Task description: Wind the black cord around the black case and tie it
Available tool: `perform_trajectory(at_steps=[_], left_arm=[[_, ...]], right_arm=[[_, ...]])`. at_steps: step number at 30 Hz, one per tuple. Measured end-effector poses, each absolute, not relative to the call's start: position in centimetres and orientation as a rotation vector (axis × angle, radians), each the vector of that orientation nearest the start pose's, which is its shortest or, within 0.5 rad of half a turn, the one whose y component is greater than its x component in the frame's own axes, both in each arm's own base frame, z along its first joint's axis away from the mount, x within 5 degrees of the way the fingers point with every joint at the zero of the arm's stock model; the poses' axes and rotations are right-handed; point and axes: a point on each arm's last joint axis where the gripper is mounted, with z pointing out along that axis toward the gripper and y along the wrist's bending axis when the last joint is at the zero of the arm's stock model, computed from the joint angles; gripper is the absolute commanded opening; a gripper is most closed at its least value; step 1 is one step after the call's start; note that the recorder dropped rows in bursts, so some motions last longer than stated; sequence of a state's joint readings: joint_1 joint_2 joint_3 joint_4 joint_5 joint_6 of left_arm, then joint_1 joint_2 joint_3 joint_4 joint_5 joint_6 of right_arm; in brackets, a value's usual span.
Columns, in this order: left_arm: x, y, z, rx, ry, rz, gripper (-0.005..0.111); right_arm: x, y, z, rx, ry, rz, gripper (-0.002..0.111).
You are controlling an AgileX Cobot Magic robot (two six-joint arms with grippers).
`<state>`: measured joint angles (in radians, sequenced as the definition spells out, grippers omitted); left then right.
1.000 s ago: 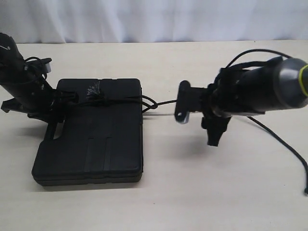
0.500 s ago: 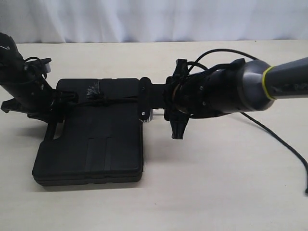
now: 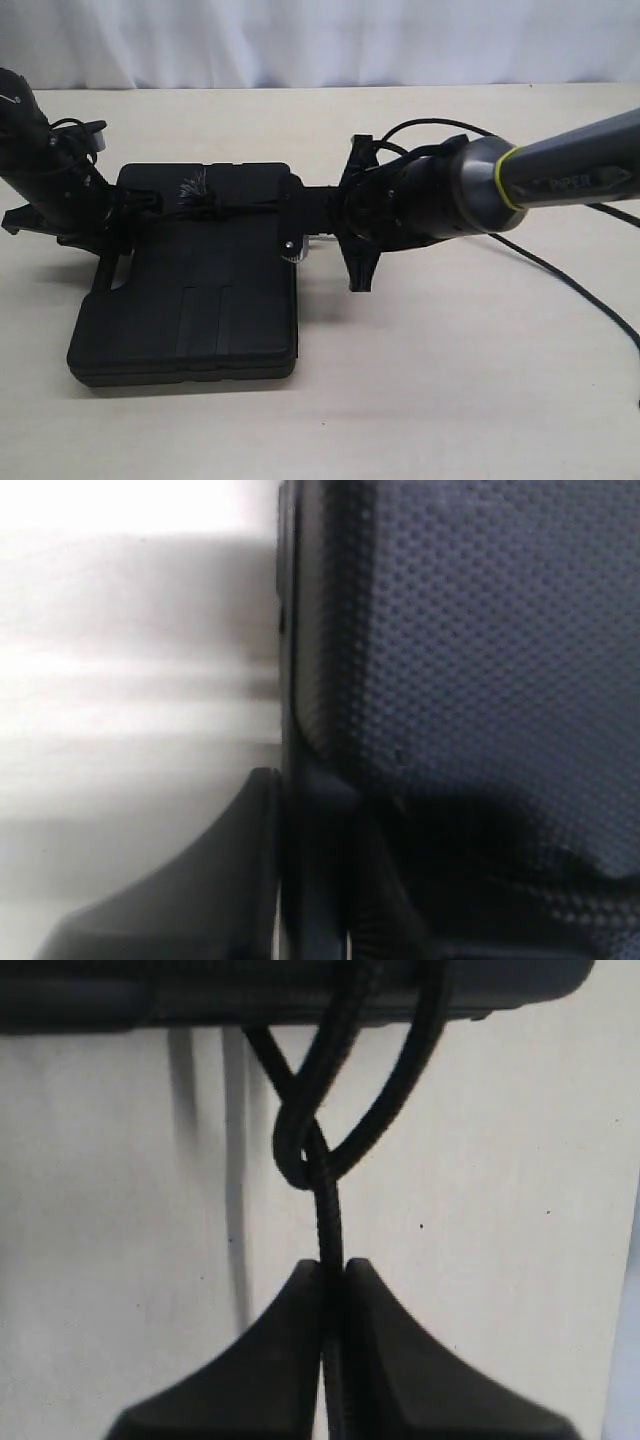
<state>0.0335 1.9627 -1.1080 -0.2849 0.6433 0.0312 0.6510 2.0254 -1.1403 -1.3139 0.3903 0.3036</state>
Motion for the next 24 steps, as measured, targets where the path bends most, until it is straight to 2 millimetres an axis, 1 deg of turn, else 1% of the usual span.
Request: perform_trajectory(at_steps=[7,11,15,18,19,21,24], left_arm=[[35.6,-0.3,12.3,-0.321,2.945,-0.272,0.0],[35.6,-0.3,12.3,-0.308,2.946,-0.271,0.0],[35.6,-0.3,12.3,-0.297,2.946,-0.271,0.0],[35.6,-0.3,12.3,-0.294,2.945,-0.271,0.0],[35.6,-0.3,12.3,-0.295,2.943,-0.27,0.0],[35.6,-0.3,12.3,-0.291,2.941,-0.269,0.0],[35.6,-0.3,12.3,-0.291,2.941,-0.269,0.0]], right_arm=[[34.1,21.6,13.1,-1.646,1.855,-0.627,0.004],[34.3,20.7,13.2,-1.612,1.903,-0.713,0.004],[34.6,20.0,13.7,-1.561,1.945,-0.715,0.005],[34.7,19.8,13.8,-1.546,1.956,-0.698,0.016],[34.7,20.0,13.8,-1.546,1.953,-0.664,0.022],[34.6,20.5,13.7,-1.547,1.941,-0.594,0.028],[34.4,21.2,13.6,-1.562,1.912,-0.534,0.035]])
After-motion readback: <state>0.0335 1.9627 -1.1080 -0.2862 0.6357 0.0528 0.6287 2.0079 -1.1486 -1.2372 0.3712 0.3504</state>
